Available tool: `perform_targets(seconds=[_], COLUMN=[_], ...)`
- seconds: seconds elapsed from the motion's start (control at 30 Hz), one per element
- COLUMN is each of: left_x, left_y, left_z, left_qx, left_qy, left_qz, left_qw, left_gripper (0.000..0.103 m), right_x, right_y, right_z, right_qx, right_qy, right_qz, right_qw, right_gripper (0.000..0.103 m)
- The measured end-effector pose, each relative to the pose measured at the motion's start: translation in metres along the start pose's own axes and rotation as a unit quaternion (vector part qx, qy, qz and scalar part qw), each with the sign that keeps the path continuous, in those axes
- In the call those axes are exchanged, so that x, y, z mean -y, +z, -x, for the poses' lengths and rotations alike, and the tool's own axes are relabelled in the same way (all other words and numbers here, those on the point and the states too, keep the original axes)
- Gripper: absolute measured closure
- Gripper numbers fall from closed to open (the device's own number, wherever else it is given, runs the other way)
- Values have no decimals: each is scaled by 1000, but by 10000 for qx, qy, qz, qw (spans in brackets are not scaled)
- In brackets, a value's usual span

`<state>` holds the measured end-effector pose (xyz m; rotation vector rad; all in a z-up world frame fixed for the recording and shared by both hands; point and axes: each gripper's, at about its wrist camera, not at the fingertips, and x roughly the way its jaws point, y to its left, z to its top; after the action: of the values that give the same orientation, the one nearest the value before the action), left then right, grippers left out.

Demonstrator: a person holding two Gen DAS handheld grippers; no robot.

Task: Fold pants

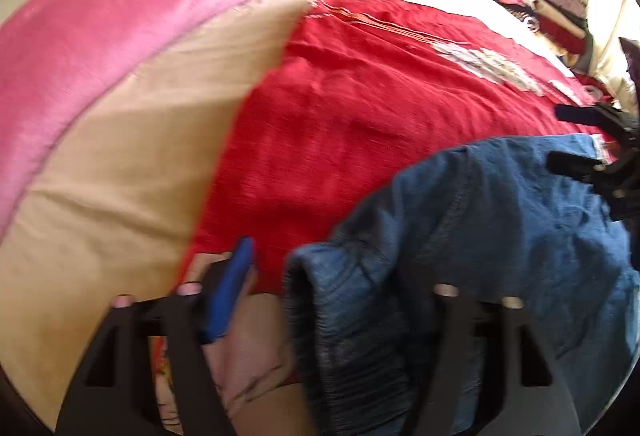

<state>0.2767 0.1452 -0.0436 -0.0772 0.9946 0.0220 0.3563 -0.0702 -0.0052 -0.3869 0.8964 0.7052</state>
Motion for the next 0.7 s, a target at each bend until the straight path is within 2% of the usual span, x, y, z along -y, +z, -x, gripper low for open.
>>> perform_targets(seconds=[0.1, 0.13, 0.33, 0.47, 0.5, 0.53, 0.57, 0.63, 0.7], left_x=[6, 6, 10, 12, 11, 12, 12, 9, 3], left_y=[-1, 0, -9, -14, -15, -16, -17, -17, -17], left_z=[7, 12, 59, 76, 76, 75, 72, 67, 65], left_qx=[98, 147, 573, 694, 683, 662, 638, 581, 548], left_qy=[-88, -182, -659, -773, -777, -751, -705, -688, -702], left_qz=[-127, -104, -180, -220, -224, -235, -244, -211, -103], left_qw=[9998, 9997, 9960, 9944, 9944, 9947, 9952, 9957, 9960], left_gripper=[72, 74, 77, 77, 77, 77, 77, 77, 77], right_x=[-6, -8, -28, -37, -39, -41, -43, -47, -52], right_y=[1, 1, 5, 7, 7, 7, 7, 5, 1], right_z=[-9, -10, -14, -23, -23, -21, -19, -11, -4], right_qx=[-75, -86, -47, -74, -60, -27, 9, 113, 128], right_qy=[6, 10, 47, -20, 3, 112, 206, 366, 468], right_qz=[162, 204, 707, 940, 956, 958, 950, 901, 906], right_qw=[9998, 9998, 9975, 9955, 9954, 9953, 9953, 9952, 9947], right_gripper=[8, 8, 8, 9, 17, 33, 40, 72, 93])
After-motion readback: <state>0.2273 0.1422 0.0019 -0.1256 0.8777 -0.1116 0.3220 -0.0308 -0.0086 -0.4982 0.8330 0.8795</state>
